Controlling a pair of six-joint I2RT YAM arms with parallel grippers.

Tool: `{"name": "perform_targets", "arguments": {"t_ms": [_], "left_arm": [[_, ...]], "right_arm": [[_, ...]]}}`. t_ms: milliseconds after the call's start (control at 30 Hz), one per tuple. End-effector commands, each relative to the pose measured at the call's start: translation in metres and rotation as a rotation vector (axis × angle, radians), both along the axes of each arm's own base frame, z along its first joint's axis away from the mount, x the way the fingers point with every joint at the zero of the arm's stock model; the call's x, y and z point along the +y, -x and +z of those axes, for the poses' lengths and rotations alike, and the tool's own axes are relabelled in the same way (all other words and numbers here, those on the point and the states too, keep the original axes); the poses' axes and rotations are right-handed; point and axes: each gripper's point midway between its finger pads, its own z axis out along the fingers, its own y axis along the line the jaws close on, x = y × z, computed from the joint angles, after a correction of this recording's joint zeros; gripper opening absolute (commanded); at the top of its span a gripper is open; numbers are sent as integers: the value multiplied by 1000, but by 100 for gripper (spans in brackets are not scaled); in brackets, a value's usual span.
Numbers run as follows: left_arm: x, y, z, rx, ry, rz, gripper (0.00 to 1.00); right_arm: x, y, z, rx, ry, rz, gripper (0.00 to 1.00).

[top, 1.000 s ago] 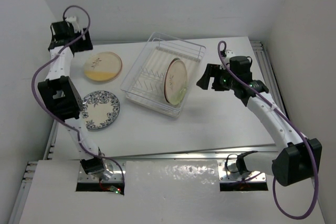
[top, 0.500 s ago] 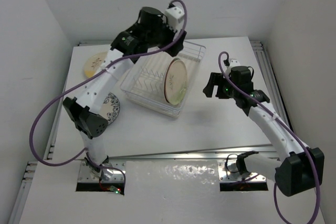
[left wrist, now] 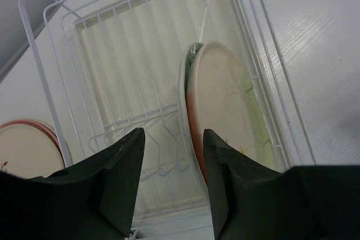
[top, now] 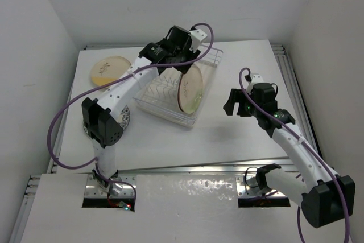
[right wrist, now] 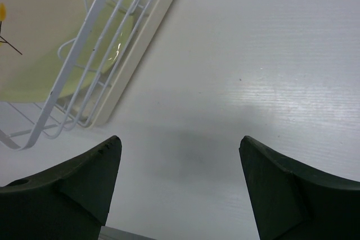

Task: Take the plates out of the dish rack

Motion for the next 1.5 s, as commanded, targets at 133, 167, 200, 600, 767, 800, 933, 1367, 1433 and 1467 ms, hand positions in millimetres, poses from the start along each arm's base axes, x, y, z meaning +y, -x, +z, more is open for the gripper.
{"name": "perform_targets", "arguments": {"t_ms": [133, 167, 200, 600, 767, 800, 933, 1367, 1433, 1467], "left_arm": [[0, 0, -13, -1, -27, 25, 42], [3, 0, -17, 1, -41, 34, 42], [4, -2, -17, -7, -48, 39, 41], [-4, -1, 16, -109, -33, 32, 31], [3, -6, 25, -152, -67, 54, 27], [4, -6, 26, -154, -73, 57, 26], [7, -4, 23, -150, -86, 57, 25], [22, 5, -34, -35, -215, 71, 28], [18, 7, -33, -26, -197, 54, 30], [16, 9, -34, -15, -189, 41, 32]], "right_arm": [[-1, -1, 6, -35, 1, -12, 84], [-1, 0, 6, -34, -1, -13, 84], [-2, 0, 5, -33, 0, -13, 84], [-1, 2, 11, -69, 3, 9, 86], [3, 2, 12, -70, -8, 26, 86], [3, 2, 13, -69, -8, 28, 86], [2, 3, 13, -74, -2, 31, 86], [0, 9, 16, -82, -2, 34, 87], [1, 10, 16, -84, -9, 36, 87], [1, 11, 16, -83, -8, 34, 87]]}}
